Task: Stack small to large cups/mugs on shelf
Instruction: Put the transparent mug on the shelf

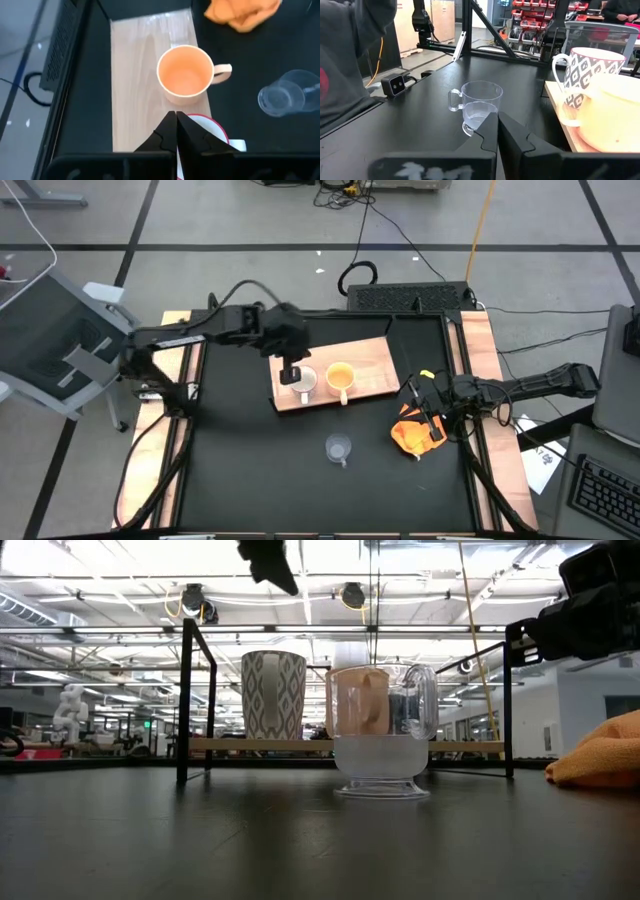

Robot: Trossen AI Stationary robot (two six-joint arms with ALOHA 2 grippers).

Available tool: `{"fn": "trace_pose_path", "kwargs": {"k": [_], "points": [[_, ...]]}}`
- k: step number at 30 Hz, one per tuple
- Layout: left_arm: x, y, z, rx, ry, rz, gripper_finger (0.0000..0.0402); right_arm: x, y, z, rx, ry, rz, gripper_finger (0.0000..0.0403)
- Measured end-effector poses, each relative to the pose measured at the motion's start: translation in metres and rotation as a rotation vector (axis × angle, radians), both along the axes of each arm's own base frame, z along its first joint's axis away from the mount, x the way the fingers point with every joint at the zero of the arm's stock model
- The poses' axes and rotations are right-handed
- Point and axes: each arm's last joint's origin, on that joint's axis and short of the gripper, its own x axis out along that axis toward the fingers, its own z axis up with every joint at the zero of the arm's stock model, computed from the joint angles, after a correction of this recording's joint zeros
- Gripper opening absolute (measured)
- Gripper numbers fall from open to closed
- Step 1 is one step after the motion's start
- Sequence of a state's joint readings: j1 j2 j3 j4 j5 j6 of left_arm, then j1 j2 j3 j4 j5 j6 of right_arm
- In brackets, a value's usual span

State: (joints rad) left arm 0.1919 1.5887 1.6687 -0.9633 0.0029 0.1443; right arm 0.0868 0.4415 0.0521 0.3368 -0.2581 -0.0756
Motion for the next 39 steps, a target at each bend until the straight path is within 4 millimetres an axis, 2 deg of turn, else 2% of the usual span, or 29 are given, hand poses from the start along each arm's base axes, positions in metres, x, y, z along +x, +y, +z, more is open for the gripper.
{"fn": "trace_pose_path", "kwargs": {"k": [10,17,22,32,36,39], "points": [[-0.058,-0.028,-0.046,0.046,-0.408,-0.018,0.0001,0.000,0.000,0.000,0.003,0.003,0.000,0.0000],[-0.106,-0.044,-0.081,0.069,-0.605,-0.004,0.0001,0.000,0.000,0.000,0.007,0.005,-0.001,0.0000],[-0.135,-0.055,-0.113,0.066,-0.739,-0.009,0.0000,0.000,0.000,0.000,0.009,0.006,-0.001,0.0000],[-0.167,-0.065,-0.176,0.074,-0.966,-0.017,0.0000,0.000,0.000,0.000,0.002,0.003,0.000,0.0000],[-0.176,-0.066,-0.193,0.072,-1.002,-0.025,0.0000,0.000,0.000,0.000,0.002,0.003,0.000,0.0000],[-0.178,-0.066,-0.199,0.073,-0.981,-0.025,0.0000,0.000,0.000,0.000,-0.008,-0.001,0.001,0.0000]]}}
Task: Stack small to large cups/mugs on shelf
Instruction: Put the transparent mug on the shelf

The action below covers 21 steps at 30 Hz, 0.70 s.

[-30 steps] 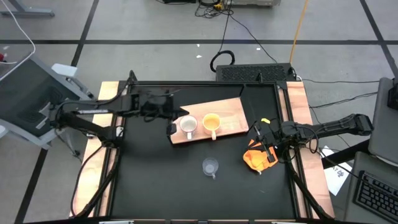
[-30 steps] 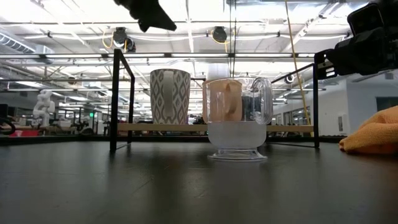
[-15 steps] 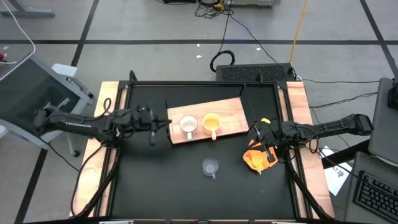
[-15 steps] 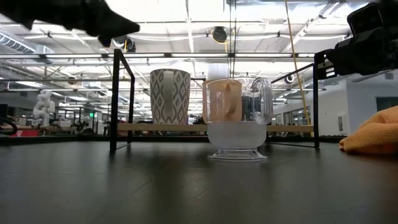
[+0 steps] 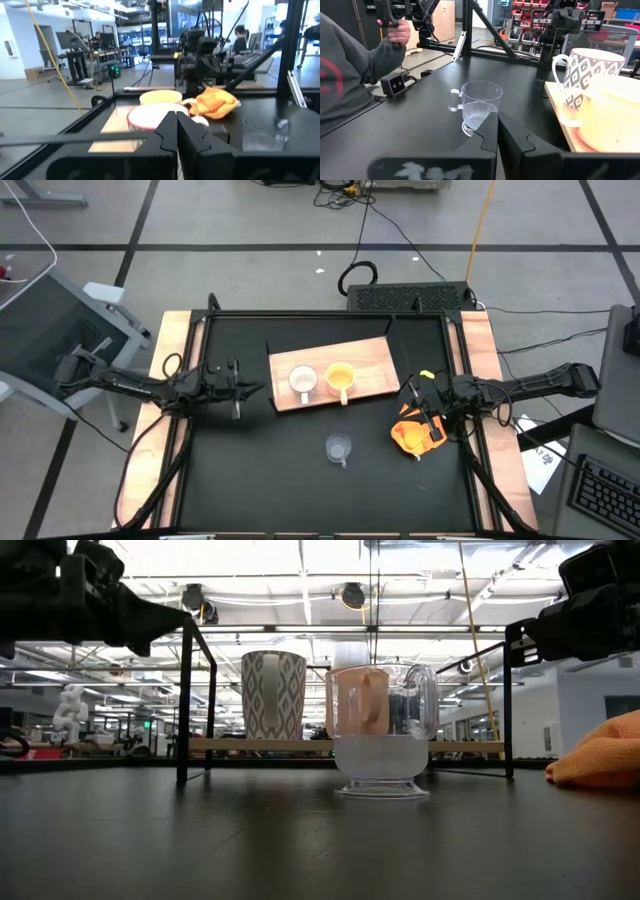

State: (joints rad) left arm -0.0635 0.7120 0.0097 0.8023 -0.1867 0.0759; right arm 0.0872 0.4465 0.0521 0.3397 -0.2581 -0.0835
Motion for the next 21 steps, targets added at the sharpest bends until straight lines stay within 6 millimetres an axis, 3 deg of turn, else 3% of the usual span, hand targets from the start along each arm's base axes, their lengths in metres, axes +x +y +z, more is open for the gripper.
{"fn": "trace_pose_path", "kwargs": {"k": [11,21], "points": [[0.000,-0.001,-0.001,0.039,0.010,-0.030,0.0000,0.000,0.000,0.000,-0.028,-0.010,0.003,0.0000],[-0.003,-0.008,0.016,0.152,-0.158,-0.104,0.0000,0.000,0.000,0.004,-0.028,-0.057,0.003,0.0000]]}}
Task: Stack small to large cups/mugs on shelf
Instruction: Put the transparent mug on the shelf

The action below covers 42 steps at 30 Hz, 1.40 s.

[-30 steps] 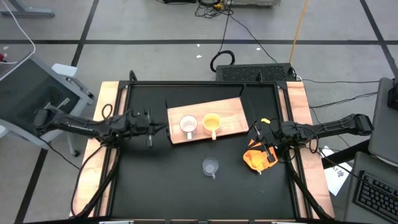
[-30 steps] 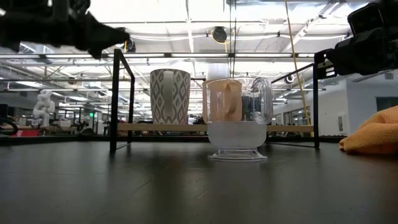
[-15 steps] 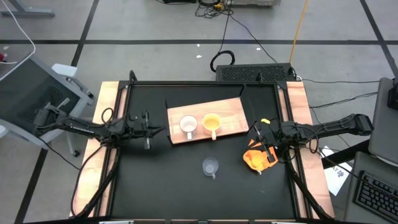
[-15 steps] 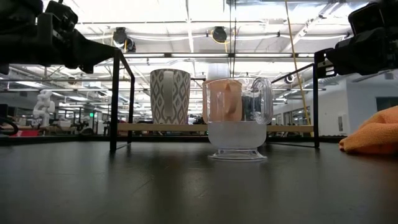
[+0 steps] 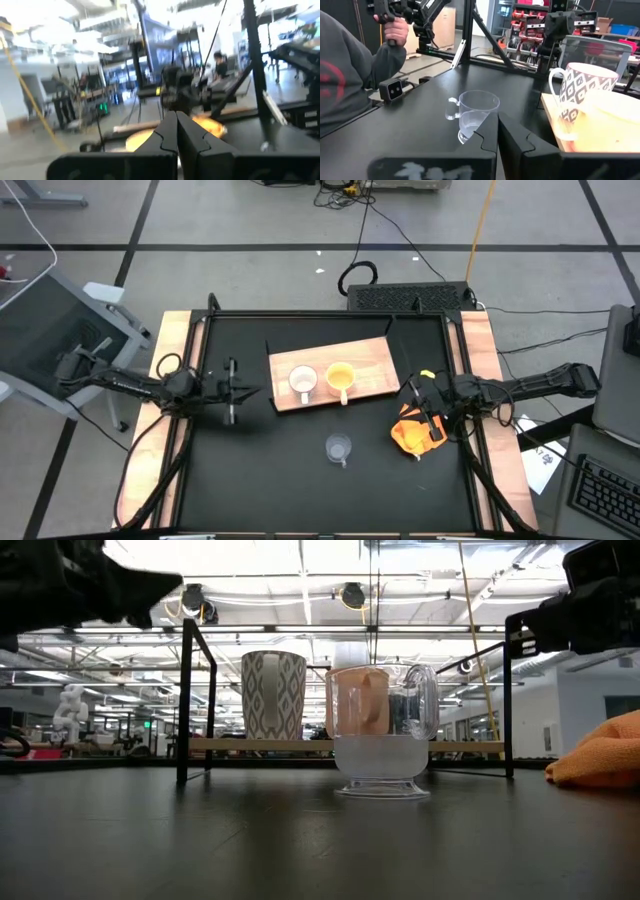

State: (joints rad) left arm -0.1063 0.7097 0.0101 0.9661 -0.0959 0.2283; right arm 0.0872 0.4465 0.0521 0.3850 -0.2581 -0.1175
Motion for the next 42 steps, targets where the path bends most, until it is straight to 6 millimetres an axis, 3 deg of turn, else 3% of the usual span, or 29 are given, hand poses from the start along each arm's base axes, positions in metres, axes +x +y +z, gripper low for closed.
{"fn": "trace_pose_path", "kwargs": {"k": [17,21,25,28,33,42], "points": [[-0.005,-0.002,0.017,0.031,-0.156,0.072,0.0000,0.000,0.000,0.001,-0.037,-0.019,0.002,0.0000],[-0.002,-0.005,0.030,0.030,-0.177,-0.028,0.0000,0.000,0.000,0.001,-0.032,-0.019,0.002,0.0000],[0.012,-0.008,0.051,0.049,-0.013,-0.091,0.0000,0.000,0.000,0.002,-0.028,-0.034,0.002,0.0000],[0.014,-0.010,0.072,0.064,-0.021,-0.096,0.0000,0.000,0.000,0.004,-0.017,-0.046,0.005,0.0000],[0.006,-0.013,0.085,0.098,-0.085,-0.061,0.0000,0.000,0.000,0.004,-0.017,-0.044,0.005,0.0000],[-0.019,-0.009,0.081,0.074,-0.129,0.030,0.0000,0.000,0.000,0.004,-0.017,-0.053,0.005,0.0000]]}}
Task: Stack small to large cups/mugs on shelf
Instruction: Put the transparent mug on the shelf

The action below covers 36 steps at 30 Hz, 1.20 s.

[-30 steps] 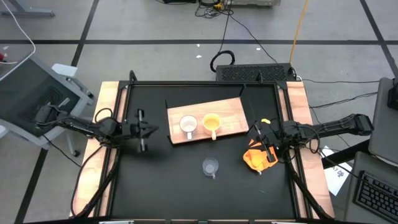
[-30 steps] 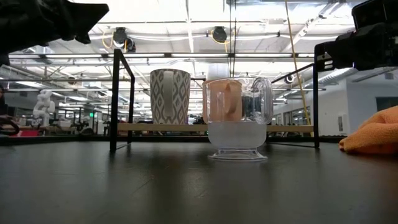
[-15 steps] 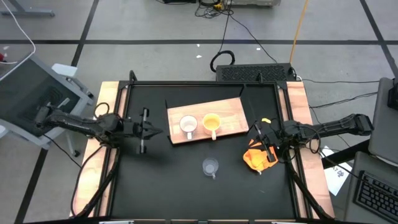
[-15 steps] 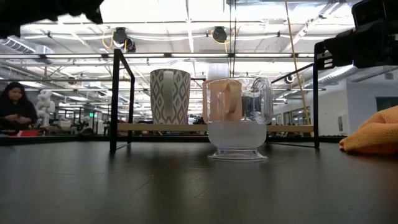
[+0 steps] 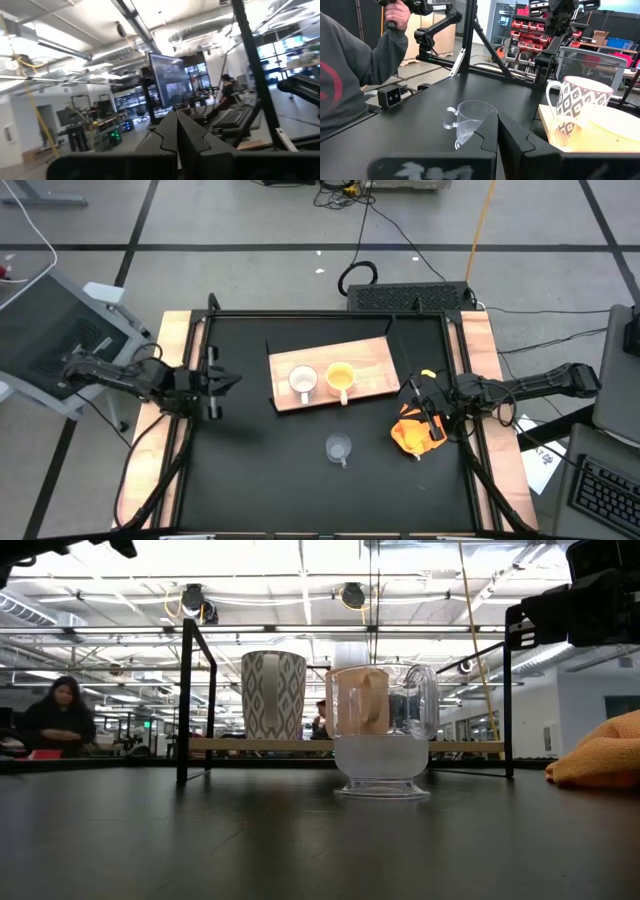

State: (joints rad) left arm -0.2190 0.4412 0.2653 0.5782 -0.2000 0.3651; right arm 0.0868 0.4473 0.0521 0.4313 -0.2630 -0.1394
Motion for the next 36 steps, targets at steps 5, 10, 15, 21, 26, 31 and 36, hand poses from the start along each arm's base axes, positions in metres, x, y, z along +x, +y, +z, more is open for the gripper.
{"fn": "trace_pose_path", "kwargs": {"k": [5,10,15,21,26,31,36], "points": [[-0.006,0.002,-0.002,-0.016,0.035,0.057,0.0000,0.000,0.000,0.000,0.004,0.002,0.000,0.0000],[-0.007,0.003,-0.006,-0.025,0.076,0.074,0.0000,0.000,0.000,0.000,0.014,0.005,0.000,0.0000],[-0.005,0.004,-0.012,-0.048,0.116,0.090,0.0000,0.000,0.000,0.000,0.014,0.006,0.000,0.0000],[-0.006,0.004,-0.037,-0.084,0.084,0.080,0.0000,0.000,0.000,0.000,0.015,0.001,0.001,0.0000],[-0.006,0.004,-0.051,-0.102,0.082,0.073,0.0000,0.000,0.000,0.001,0.015,-0.003,0.001,0.0000],[-0.003,0.003,-0.060,-0.077,0.167,0.079,0.0000,0.000,0.000,0.001,0.016,-0.006,0.001,0.0000],[-0.001,0.001,-0.069,-0.044,0.261,0.022,0.0000,0.000,0.000,0.001,0.014,-0.008,0.001,0.0000]]}}
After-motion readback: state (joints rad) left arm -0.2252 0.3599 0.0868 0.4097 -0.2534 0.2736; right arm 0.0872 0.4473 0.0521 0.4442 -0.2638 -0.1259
